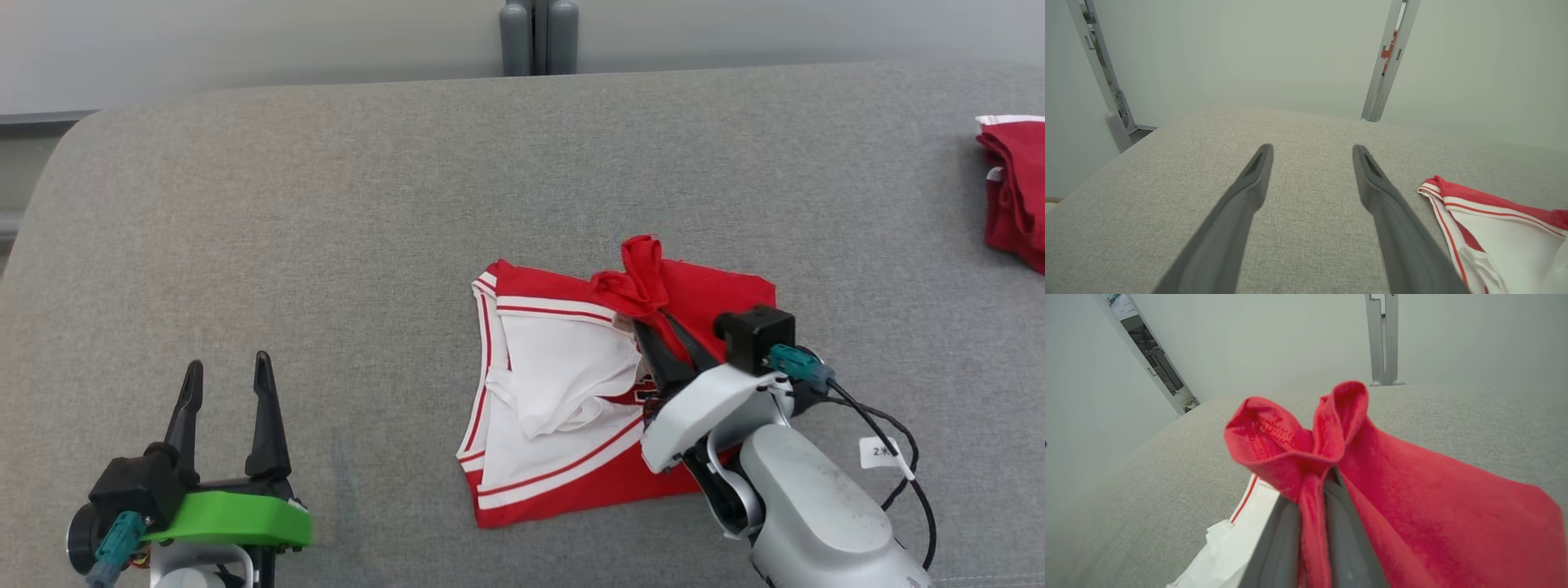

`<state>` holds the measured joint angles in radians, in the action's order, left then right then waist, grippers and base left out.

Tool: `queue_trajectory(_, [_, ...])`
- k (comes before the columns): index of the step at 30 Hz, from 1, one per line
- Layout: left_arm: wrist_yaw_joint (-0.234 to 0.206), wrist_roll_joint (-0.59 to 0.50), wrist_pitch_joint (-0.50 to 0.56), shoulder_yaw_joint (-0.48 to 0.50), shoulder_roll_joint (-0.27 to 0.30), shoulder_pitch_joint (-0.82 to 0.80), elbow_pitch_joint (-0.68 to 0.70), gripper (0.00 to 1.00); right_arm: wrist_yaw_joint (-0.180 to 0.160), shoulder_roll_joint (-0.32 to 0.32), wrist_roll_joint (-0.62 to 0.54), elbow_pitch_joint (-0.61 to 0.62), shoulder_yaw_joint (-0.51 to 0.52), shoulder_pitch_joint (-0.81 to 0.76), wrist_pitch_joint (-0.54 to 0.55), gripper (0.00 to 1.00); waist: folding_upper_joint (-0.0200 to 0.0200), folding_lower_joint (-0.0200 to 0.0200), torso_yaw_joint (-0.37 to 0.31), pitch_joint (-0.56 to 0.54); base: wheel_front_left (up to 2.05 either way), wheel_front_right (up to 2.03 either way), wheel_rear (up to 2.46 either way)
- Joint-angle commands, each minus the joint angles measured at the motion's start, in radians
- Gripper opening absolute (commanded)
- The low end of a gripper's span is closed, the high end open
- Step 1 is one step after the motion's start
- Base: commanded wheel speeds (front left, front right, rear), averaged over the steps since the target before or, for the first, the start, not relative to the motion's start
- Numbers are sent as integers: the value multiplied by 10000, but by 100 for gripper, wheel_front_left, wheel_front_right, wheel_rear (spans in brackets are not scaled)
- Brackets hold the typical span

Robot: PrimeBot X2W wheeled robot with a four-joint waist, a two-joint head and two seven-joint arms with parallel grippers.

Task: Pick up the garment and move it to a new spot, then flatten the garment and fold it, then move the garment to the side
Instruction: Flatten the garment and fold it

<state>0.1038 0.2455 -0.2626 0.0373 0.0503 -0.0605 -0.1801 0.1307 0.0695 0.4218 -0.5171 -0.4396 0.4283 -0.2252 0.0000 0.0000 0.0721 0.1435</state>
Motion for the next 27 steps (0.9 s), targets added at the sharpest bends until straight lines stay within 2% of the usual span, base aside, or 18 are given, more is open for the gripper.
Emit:
queue_trajectory(1, [-61, 84, -24, -42, 10, -208, -44, 100, -1, -62, -60, -143, -174, 237, 8, 0, 0, 0, 182, 113, 0, 0, 0])
queue_trajectory(5, [-76, 162, -24, -235, 11, -332, -150, 100, -1, -162, 67, -664, -581, 610, -5, 0, 0, 0, 402, 159, 0, 0, 0])
queue_trajectory(15, [-127, 324, -24, -519, 10, -554, -356, 100, -1, -179, 1426, -1427, -1802, 1245, -285, 0, 0, 0, 591, 277, 0, 0, 0])
queue_trajectory(16, [-129, 329, -24, -565, 11, -582, -373, 100, -1, -175, 1462, -1564, -1878, 1321, -319, 11, 0, 0, 584, 289, 0, 0, 0])
queue_trajectory(17, [-129, 337, -24, -591, 11, -608, -394, 100, -1, -173, 1457, -1672, -1960, 1379, -322, 85, 0, 0, 577, 298, 0, 0, 0])
queue_trajectory(18, [-129, 352, -24, -620, 11, -626, -410, 100, -1, -180, 1539, -1775, -2064, 1419, -339, 100, 0, 0, 567, 306, 0, 0, 0])
queue_trajectory(23, [-156, 372, -24, -644, 11, -661, -451, 100, -1, -176, 1553, -1848, -1946, 1671, -409, 100, 0, 0, 429, 279, 0, 0, 0])
queue_trajectory(27, [-166, 332, -24, -597, 13, -530, -441, 100, -1, -174, 935, -1113, -1120, 1480, -396, 100, 0, 0, 230, 174, 0, 0, 0])
